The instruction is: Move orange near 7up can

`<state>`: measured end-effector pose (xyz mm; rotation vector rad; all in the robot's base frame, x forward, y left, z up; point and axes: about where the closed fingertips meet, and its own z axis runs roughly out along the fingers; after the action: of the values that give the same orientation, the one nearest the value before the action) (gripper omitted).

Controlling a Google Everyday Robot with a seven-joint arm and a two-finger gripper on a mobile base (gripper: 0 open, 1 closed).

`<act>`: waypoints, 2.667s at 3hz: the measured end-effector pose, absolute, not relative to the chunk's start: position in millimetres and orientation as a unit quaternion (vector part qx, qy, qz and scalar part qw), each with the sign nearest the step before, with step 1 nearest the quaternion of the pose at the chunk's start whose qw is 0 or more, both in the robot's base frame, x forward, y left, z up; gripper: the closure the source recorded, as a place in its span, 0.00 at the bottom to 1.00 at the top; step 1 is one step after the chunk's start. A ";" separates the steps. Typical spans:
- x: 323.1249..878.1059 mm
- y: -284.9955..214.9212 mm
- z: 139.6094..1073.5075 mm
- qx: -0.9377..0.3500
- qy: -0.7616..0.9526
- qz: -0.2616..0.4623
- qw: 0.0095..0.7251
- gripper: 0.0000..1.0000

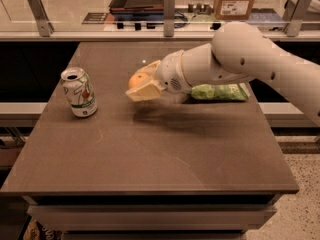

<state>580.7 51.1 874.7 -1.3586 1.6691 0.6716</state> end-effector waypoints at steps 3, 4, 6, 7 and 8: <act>535.2 97.6 852.6 -0.549 0.658 0.316 0.407 1.00; 530.0 108.1 843.2 -0.552 0.654 0.323 0.404 1.00; 528.1 111.2 844.1 -0.555 0.652 0.324 0.403 0.58; 527.1 112.8 844.4 -0.556 0.651 0.324 0.403 0.36; 526.1 114.6 844.8 -0.557 0.650 0.324 0.402 0.12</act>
Offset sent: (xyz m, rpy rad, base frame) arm -0.0542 0.0478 -0.0294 0.0432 0.0915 0.0573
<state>526.1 114.6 844.8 -1.4084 1.6420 0.8197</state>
